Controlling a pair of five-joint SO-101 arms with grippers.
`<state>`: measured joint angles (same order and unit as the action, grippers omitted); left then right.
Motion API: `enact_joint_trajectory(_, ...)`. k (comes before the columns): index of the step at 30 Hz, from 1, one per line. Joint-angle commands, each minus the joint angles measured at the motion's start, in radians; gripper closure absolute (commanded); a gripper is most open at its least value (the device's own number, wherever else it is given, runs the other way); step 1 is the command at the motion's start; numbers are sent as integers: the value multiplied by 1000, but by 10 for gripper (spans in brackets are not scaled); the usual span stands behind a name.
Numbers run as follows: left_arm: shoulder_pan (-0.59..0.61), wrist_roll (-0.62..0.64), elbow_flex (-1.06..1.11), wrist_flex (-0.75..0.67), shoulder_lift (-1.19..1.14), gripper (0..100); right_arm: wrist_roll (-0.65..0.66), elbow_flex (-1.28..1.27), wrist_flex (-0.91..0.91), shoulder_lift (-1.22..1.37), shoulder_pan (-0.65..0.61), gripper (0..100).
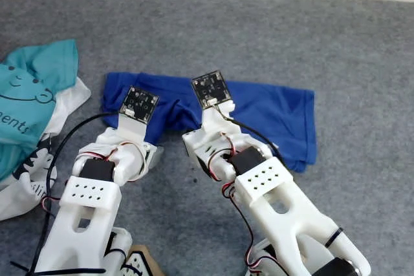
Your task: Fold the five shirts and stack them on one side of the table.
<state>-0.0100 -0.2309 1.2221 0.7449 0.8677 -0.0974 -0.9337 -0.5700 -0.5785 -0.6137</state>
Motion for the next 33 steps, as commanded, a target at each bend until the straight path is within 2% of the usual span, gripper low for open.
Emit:
enact_joint_trajectory(1,-15,-3,-67,-11,-1,748,-3,5,1,-36,12,889)
enact_joint_trajectory(7,-13,52,-306,144,-248,748,-5,5,1,-36,10,889)
enact_joint_trajectory(12,-2,52,-364,160,-438,748,-3,5,1,-36,12,889)
enact_joint_trajectory(19,1,52,-344,160,-461,748,-2,5,1,-36,12,889)
enact_joint_trajectory(26,13,52,-343,87,-463,750,-5,5,1,-36,12,889)
enact_joint_trajectory(31,12,49,-343,69,-463,857,-6,5,1,-36,12,889)
enact_joint_trajectory(33,10,48,-343,68,-463,866,-6,5,1,-36,12,889)
